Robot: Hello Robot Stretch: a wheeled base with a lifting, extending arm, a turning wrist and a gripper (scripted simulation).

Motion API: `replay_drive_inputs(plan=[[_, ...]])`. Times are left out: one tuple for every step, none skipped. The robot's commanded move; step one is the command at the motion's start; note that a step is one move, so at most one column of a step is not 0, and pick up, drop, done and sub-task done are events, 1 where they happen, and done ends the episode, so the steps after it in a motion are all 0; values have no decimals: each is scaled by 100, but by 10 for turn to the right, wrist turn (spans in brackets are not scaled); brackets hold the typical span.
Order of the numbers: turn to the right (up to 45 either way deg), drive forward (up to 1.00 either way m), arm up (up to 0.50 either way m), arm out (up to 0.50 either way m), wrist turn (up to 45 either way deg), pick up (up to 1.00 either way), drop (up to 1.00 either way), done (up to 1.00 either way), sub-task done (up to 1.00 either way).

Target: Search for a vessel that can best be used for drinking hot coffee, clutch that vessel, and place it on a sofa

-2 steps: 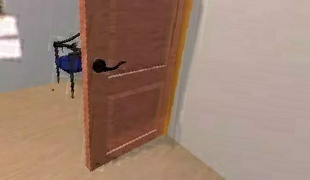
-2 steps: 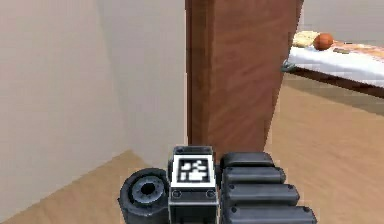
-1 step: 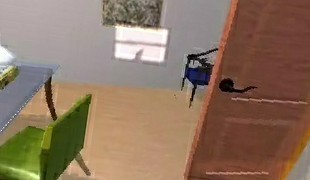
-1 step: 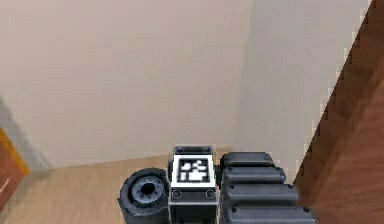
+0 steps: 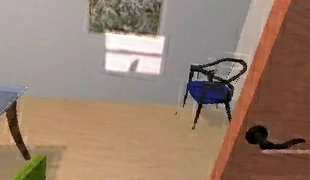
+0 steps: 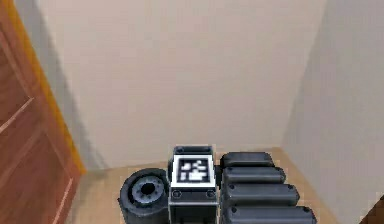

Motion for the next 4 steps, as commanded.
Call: replay_drive_inputs(plan=[[0, 100, 0, 0, 0, 0, 0, 0, 0], [0, 30, 0, 0, 0, 0, 0, 0, 0], [450, 0, 0, 0, 0, 0, 0, 0, 0], [390, 0, 0, 0, 0, 0, 0, 0, 0]])
